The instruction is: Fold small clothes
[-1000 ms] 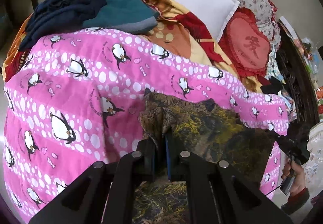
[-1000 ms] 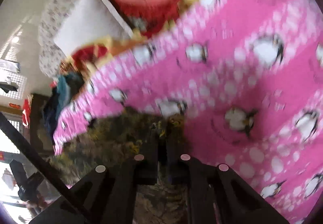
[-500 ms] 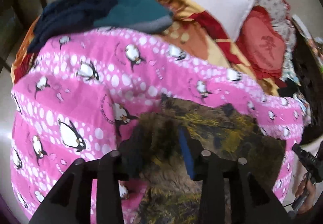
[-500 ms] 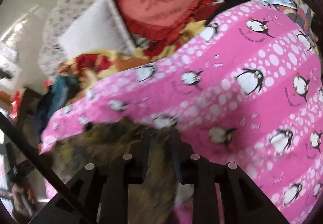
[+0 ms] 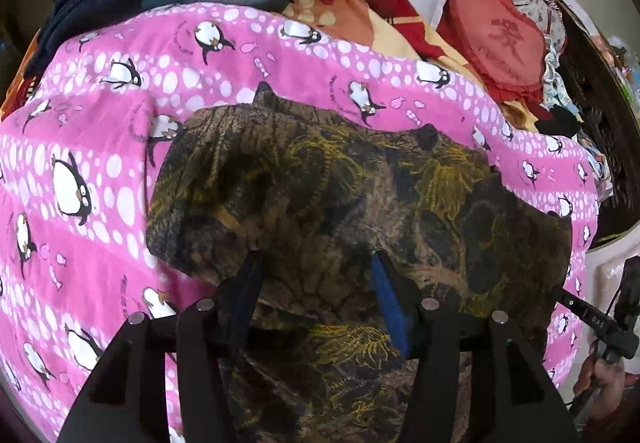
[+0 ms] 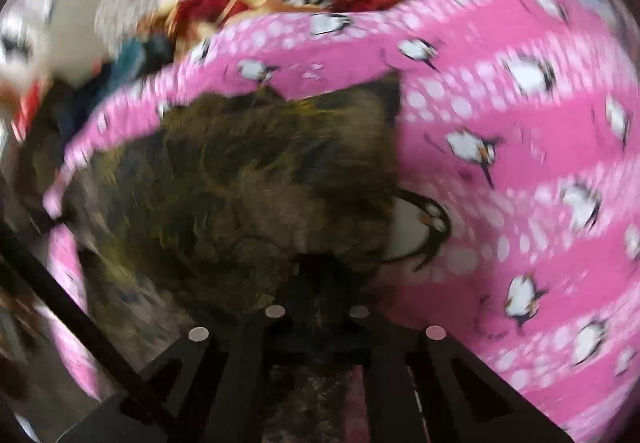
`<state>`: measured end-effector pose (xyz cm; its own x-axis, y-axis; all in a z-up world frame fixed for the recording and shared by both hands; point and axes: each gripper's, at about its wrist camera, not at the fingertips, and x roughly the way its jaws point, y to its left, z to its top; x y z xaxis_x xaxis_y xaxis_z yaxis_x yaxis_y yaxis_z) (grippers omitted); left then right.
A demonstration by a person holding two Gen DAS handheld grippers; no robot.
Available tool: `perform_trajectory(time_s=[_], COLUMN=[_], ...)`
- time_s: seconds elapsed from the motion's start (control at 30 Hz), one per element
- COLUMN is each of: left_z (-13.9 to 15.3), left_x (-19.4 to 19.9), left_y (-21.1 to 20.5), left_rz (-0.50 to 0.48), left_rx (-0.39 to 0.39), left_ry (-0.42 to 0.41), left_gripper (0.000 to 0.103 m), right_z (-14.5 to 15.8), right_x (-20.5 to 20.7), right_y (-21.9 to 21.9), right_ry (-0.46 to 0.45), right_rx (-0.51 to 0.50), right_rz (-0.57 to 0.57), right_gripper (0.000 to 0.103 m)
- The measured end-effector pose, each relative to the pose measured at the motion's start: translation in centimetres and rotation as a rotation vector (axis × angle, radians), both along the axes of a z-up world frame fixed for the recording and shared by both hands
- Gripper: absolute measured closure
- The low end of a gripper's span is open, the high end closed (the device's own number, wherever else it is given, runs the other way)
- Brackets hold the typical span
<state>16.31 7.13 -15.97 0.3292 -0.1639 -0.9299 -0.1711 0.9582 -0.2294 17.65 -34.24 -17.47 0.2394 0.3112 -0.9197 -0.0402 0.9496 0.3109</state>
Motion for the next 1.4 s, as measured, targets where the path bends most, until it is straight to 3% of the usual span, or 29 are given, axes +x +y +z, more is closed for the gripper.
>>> perform_trajectory(time_s=[0.13,0.2,0.43,0.47,0.57,0.63,0.83,0.93,1.03,1.1,1.23,1.3,1.4], left_z=[1.8,2.3,2.5,2.4,2.5,2.7,3.5,3.1,2.9,2.9,2.9,2.9,2.9], left_x=[-1.3,-1.7,-2.9,-3.0,-3.5,-3.8,-3.9,-3.9,-3.9,-3.8,-3.7,-3.8,-3.8], left_y=[0.6,1.2,4.1,4.3,4.6,4.8,5.1,5.1,5.2,5.2,4.8,4.7,4.6], left_rz=[0.002,0.014,0.123,0.133,0.145,0.151,0.16,0.177,0.182,0.187,0.172,0.166,0.168], left_rx=[-0.022,-0.013,-0.032,-0.031,-0.026,-0.029,-0.034,-0.046,-0.046,-0.054,-0.042,-0.036,-0.039], left_ry=[-0.029,-0.03,-0.029,-0.024,-0.016,-0.019,-0.048,-0.039,-0.031,-0.029,-0.027,-0.029,-0.028], left_gripper=[0.049,0.049,0.049,0.049,0.049,0.049,0.049,0.049,0.049,0.049,0.049,0.049,0.049], right_z=[2.7,3.6,2.9,2.0,1.1,2.0,3.6,4.0,4.9,4.7,3.2,1.6,-0.8], right_x=[-0.9,-0.9,1.9,2.6,3.3,3.0,3.0,2.3,0.4,-1.1,-4.4,-5.5,-6.0], right_y=[-1.4,-1.8,-0.1,0.2,-0.4,-1.1,-4.4,-5.3,-3.5,-1.9,-0.1,0.1,-0.4], right_ry=[-0.058,-0.081,-0.102,-0.067,-0.053,-0.071,-0.107,-0.106,-0.106,-0.054,0.056,0.11,0.131], right_rx=[-0.006,0.002,-0.044,-0.049,0.007,0.015,-0.101,0.023,0.071,0.127,0.271,0.36,0.381], right_rz=[-0.047,-0.061,-0.085,-0.088,-0.114,-0.116,-0.154,-0.16,-0.061,-0.006,-0.002,-0.047,-0.164], right_gripper=[0.092,0.075,0.057,0.057,0.097,0.099,0.103,0.102,0.094,0.057,0.056,0.056,0.056])
